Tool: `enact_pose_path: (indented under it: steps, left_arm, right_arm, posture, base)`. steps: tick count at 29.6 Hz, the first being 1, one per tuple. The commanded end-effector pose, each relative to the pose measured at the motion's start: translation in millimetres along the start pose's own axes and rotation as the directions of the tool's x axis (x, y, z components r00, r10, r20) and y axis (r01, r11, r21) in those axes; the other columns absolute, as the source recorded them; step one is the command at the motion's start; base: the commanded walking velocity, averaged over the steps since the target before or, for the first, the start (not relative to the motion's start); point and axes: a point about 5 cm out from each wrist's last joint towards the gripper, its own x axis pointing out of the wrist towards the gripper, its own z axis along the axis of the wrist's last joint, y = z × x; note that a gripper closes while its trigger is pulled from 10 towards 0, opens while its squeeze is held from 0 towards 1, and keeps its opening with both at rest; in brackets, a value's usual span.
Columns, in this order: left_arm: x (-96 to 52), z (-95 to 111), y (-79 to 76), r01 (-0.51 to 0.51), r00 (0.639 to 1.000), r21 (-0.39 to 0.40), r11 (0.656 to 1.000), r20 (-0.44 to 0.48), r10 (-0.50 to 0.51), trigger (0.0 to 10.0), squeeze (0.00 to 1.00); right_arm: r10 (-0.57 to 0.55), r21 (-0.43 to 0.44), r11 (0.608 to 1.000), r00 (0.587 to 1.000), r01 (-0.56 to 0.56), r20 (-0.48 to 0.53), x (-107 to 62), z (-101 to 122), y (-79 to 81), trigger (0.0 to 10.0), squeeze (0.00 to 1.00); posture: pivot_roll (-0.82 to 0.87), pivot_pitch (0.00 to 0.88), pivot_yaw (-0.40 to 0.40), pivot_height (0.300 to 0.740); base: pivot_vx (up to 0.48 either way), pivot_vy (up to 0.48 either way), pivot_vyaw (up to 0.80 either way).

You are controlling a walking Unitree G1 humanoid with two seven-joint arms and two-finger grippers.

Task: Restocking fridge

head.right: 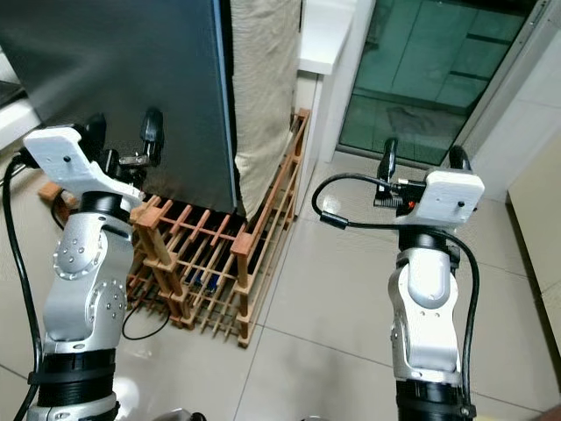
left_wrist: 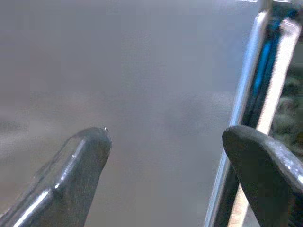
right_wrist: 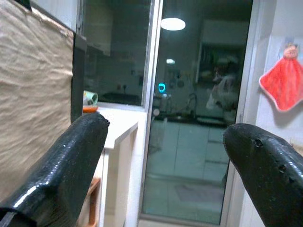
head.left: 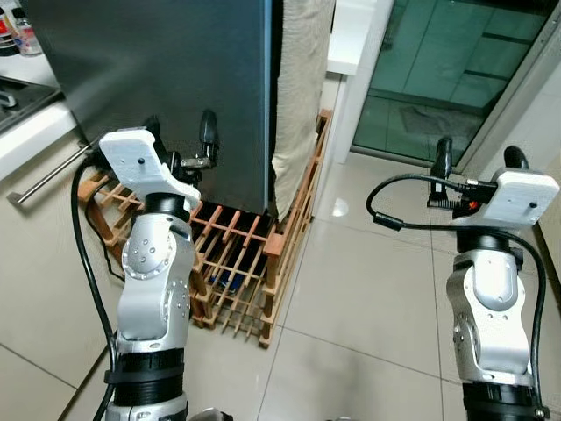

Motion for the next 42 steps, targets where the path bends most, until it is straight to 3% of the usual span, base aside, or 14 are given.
enact_pose_path:
  steps: [1,4,11,23,25,26,27,28,30,36,42]
  left_arm:
    - [10.8,32.5,-11.6,0.059,0.986,0.015,0.998,0.156,-0.06,10.0,0.0]
    - [20.7,53.6,-19.6,0.09,0.964,0.01,0.996,0.25,-0.089,10.0,0.0]
    - [22.4,57.0,-26.2,0.12,0.96,-0.043,0.992,0.262,-0.104,10.0,0.0]
    - [23.0,67.2,-29.6,0.128,0.942,-0.018,0.992,0.315,-0.116,10.0,0.0]
    - [23.3,65.6,-30.6,0.133,0.944,-0.008,0.991,0.304,-0.124,10.0,0.0]
    - [25.2,53.1,-31.0,0.121,0.965,0.032,0.992,0.23,-0.125,10.0,0.0]
    - [28.1,34.7,-27.9,0.101,0.988,0.024,0.995,0.112,-0.104,10.0,0.0]
    - [28.1,34.7,-27.9,0.101,0.988,0.024,0.995,0.112,-0.104,10.0,0.0]
    - [28.6,17.4,-18.2,0.052,0.999,0.014,0.999,0.009,-0.052,10.0,0.0]
    - [19.3,7.4,1.8,-0.002,0.999,-0.003,1.0,-0.044,0.002,10.0,0.0]
    - [17.8,4.6,-2.3,-0.004,0.998,-0.027,1.0,-0.058,0.002,10.0,0.0]
  right_arm:
    - [0.033,-0.047,0.999,0.986,-0.025,0.165,14.9,34.3,3.1,10.0,0.0]
    - [0.039,-0.047,0.999,0.97,-0.028,0.24,26.0,53.7,5.4,10.0,0.0]
    - [0.058,-0.061,0.997,0.969,-0.045,0.24,27.8,52.0,6.8,10.0,0.0]
    - [0.116,-0.069,0.992,0.959,-0.102,0.257,32.1,57.6,15.0,10.0,0.0]
    - [0.117,-0.066,0.992,0.961,-0.104,0.249,32.0,56.0,14.9,10.0,0.0]
    - [0.131,-0.031,0.991,0.973,-0.127,0.189,30.3,45.6,16.6,10.0,0.0]
    - [0.144,0.024,0.989,0.985,-0.147,0.098,27.3,31.1,18.2,10.0,0.0]
    - [0.144,0.024,0.989,0.985,-0.147,0.098,27.3,31.1,18.2,10.0,0.0]
    - [0.13,0.041,0.99,0.991,-0.132,0.04,21.6,18.0,15.0,10.0,0.0]
    - [0.064,-0.001,0.998,0.998,-0.064,-0.015,7.1,5.2,-0.4,10.0,0.0]
    - [0.095,-0.002,0.995,0.995,-0.095,-0.029,8.6,2.7,5.2,10.0,0.0]
  posture:
    - [-0.1,0.0,-0.014,0.74]
    - [-0.1,0.0,-0.017,0.74]
    - [-0.11,0.0,-0.018,0.74]
    - [-0.1,0.0,-0.031,0.74]
    - [-0.1,0.0,-0.031,0.74]
    - [-0.1,0.0,-0.033,0.74]
    - [-0.1,0.0,-0.034,0.74]
    - [-0.1,0.0,-0.034,0.74]
    - [-0.1,0.0,-0.031,0.74]
    - [-0.1,0.0,-0.026,0.74]
    - [-0.1,0.0,-0.02,0.74]
  base:
    - [0.364,0.315,0.0]
    - [0.365,0.311,0.0]
    - [0.368,0.31,0.0]
    - [0.338,0.282,0.0]
    - [0.0,0.0,0.0]
    - [0.0,0.0,0.0]
    - [0.0,0.0,0.0]
    - [0.0,0.0,0.0]
    - [0.0,0.0,0.0]
    - [0.0,0.0,0.0]
    - [0.0,0.0,-0.23]
